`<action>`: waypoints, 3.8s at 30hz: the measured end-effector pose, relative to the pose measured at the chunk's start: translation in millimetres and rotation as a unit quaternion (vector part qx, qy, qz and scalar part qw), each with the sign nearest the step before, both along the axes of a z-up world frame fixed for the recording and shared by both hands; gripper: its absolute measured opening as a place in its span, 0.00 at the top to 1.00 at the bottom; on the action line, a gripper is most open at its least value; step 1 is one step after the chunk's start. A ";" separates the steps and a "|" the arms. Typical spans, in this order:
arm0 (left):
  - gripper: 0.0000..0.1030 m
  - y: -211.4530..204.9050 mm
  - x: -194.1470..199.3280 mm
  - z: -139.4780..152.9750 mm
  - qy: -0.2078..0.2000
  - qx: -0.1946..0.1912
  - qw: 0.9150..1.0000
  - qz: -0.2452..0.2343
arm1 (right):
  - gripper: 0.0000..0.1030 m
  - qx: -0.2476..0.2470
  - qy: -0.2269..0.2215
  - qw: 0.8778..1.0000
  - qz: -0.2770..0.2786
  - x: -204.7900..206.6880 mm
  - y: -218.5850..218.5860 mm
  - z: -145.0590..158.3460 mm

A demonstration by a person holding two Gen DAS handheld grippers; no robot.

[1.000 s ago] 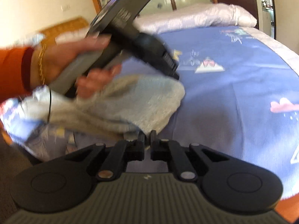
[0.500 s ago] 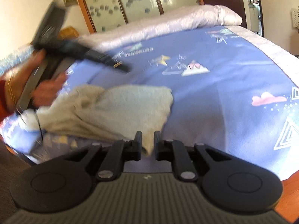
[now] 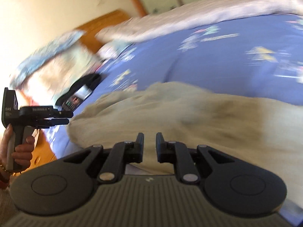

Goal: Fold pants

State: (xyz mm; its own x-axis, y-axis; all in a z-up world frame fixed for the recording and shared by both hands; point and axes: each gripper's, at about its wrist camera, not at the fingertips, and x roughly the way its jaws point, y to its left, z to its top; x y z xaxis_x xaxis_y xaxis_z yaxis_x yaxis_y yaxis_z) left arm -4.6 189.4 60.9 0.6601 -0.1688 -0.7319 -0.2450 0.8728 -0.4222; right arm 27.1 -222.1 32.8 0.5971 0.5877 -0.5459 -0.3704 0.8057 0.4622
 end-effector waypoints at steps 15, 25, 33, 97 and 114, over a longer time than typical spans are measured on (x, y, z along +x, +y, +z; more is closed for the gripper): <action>0.68 -5.4 70.9 -68.5 -0.012 -0.054 0.998 -0.023 | 0.83 -0.030 0.072 0.994 0.083 22.8 115.9 -9.7; 0.73 -13.9 45.1 -38.1 -0.055 -0.019 0.998 -0.033 | 0.83 0.004 0.074 0.997 0.030 52.7 110.0 -8.0; 0.73 -93.0 24.4 31.5 -0.148 0.071 0.977 -0.135 | 0.85 0.029 0.130 0.991 -0.001 69.4 98.0 -36.9; 0.22 -231.9 51.2 -2.1 -0.058 0.013 0.944 -0.324 | 0.83 0.075 0.040 0.945 -0.315 -63.8 -177.8 -14.3; 0.09 -246.5 88.5 -48.7 0.059 -0.063 0.944 -0.319 | 0.20 0.147 0.078 0.926 -0.338 -69.3 -214.9 -56.8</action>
